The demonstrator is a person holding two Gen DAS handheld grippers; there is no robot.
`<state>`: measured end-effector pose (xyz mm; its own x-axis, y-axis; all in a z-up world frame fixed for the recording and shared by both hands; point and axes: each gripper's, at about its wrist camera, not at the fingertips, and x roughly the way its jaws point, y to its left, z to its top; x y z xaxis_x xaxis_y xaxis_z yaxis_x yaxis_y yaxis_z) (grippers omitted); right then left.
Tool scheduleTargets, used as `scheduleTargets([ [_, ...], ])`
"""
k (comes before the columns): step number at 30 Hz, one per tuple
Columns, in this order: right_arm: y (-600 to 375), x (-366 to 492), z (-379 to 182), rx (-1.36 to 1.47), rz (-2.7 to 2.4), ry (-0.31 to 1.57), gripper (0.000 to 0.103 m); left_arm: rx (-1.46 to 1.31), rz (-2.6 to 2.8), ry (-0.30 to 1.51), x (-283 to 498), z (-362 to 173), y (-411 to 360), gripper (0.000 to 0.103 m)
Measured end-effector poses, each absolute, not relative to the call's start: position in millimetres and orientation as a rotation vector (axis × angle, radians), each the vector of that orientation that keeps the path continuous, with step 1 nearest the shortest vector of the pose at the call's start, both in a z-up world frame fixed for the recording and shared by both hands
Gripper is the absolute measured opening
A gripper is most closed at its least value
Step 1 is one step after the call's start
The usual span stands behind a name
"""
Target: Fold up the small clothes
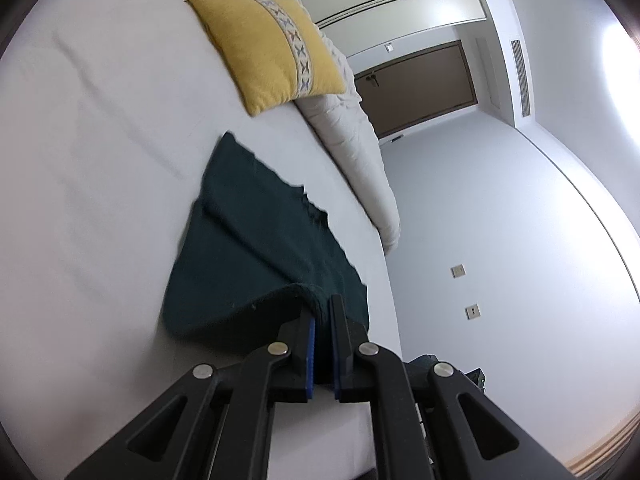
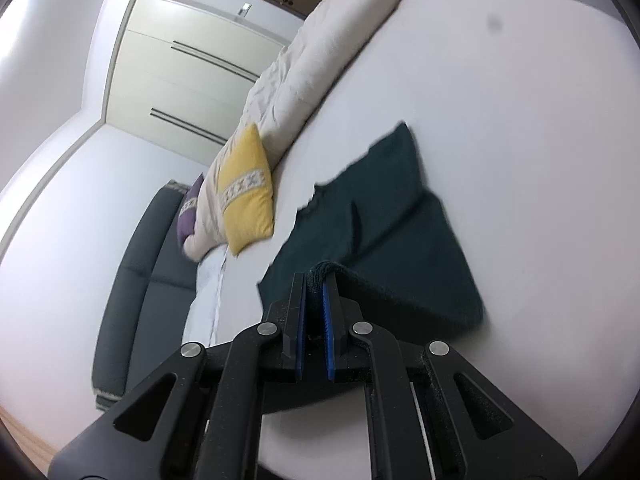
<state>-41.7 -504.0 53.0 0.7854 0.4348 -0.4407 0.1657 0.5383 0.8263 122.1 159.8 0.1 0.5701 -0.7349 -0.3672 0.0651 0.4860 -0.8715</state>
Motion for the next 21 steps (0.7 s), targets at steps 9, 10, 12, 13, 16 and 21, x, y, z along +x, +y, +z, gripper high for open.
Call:
scheduleTargets([
  [9, -526, 65, 45, 1.013, 0.094, 0.647, 0.006, -0.955, -0.522, 0.841, 220, -12, 148, 0.007],
  [10, -529, 77, 41, 1.018, 0.085, 0.645, 0.006, -0.950, -0.520, 0.846, 229, -14, 146, 0.007],
  [12, -533, 93, 32, 1.019, 0.079, 0.648, 0.006, -0.933, -0.503, 0.853, 247, -19, 141, 0.006],
  [13, -534, 104, 28, 1.010, 0.064, 0.656, 0.006, -0.924, -0.496, 0.857, 257, -22, 139, 0.006],
  [16, -539, 134, 18, 0.993, 0.039, 0.668, 0.006, -0.909, -0.479, 0.869, 280, -30, 133, 0.006],
  [21, -549, 180, -1, 0.978, 0.002, 0.686, 0.006, -0.870, -0.440, 0.883, 318, -40, 128, 0.007],
])
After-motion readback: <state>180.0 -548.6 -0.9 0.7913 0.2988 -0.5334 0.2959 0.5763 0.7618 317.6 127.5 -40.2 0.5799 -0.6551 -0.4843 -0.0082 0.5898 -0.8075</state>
